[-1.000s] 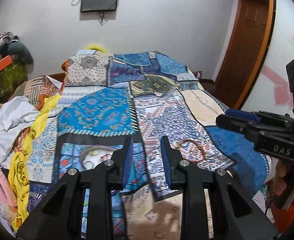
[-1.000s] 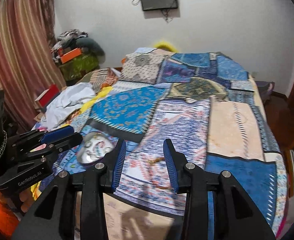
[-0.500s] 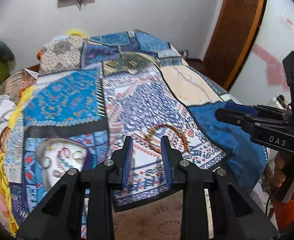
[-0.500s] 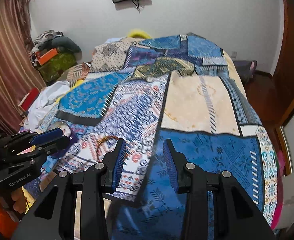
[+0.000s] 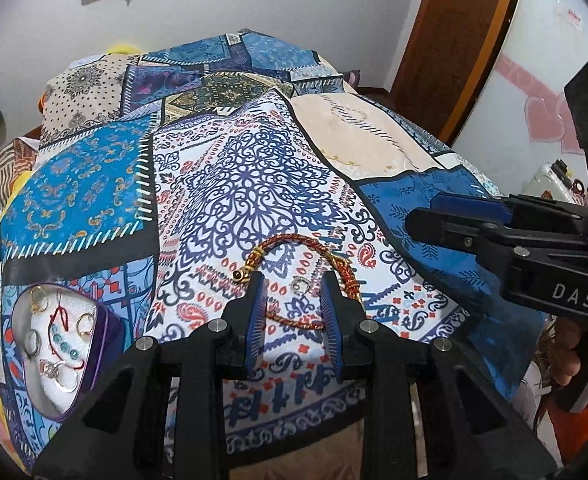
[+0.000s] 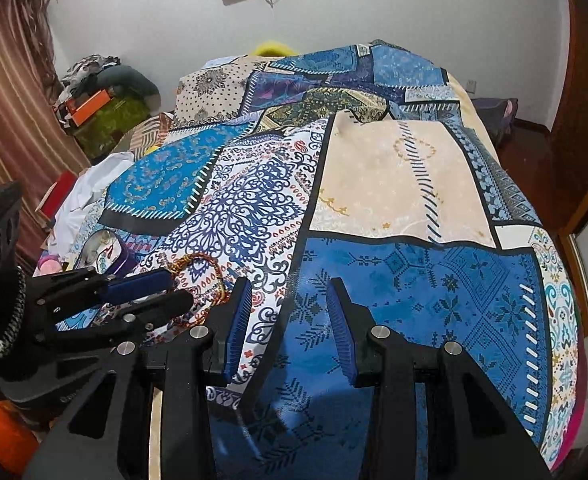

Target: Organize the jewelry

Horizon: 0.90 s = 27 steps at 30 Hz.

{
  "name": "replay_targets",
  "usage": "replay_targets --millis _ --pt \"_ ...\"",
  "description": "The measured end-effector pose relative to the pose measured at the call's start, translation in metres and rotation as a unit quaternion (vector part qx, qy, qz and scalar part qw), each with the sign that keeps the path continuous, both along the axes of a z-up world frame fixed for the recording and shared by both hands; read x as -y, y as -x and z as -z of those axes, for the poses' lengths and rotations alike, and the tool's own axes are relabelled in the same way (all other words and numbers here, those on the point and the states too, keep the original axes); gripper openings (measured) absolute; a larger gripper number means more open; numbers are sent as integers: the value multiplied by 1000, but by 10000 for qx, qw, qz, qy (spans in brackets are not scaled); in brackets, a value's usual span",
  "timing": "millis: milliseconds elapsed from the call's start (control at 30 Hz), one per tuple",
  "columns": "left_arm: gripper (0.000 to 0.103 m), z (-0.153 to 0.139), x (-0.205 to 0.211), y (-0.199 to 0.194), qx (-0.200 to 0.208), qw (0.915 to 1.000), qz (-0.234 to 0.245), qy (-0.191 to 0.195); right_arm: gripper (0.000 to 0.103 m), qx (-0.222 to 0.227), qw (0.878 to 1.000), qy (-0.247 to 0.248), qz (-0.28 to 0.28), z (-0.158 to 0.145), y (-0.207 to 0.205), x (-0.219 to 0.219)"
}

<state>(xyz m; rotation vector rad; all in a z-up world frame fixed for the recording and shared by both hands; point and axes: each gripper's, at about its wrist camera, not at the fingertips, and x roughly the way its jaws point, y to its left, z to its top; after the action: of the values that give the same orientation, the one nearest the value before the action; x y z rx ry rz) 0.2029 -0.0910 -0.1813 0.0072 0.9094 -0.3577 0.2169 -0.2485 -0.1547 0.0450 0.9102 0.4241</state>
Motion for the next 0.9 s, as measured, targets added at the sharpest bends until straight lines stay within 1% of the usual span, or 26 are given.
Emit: replay_targets --millis 67,133,167,233,267,433,500,767,867,900 --pt "27 2 2 -2 -5 10000 16 -6 35 -30 10000 -15 -1 2 -1 0" --pt "21 4 4 -4 2 10000 38 -13 35 -47 10000 -20 -9 4 -1 0" --pt "19 5 5 -5 1 10000 49 -10 35 -53 10000 -23 -14 4 -2 0" --pt "11 7 6 -5 11 10000 85 -15 35 -65 10000 -35 -30 4 -3 -1" --pt "10 8 7 -5 20 10000 89 -38 35 -67 10000 -41 -39 4 -2 -2" --pt "10 7 6 -3 54 9999 86 -51 35 -67 9999 -46 -127 3 -2 -8" --pt "10 4 3 0 89 10000 31 -2 35 -44 9999 -26 -164 3 -1 -12" --pt "10 -18 -23 12 361 9989 -264 149 35 18 9984 126 -543 8 2 -43" --pt "10 -22 -33 14 411 9984 -355 176 35 -58 9977 132 -663 13 0 -54" --pt "10 -23 -35 15 415 9982 -380 182 33 -83 9976 165 -668 16 -1 -57"
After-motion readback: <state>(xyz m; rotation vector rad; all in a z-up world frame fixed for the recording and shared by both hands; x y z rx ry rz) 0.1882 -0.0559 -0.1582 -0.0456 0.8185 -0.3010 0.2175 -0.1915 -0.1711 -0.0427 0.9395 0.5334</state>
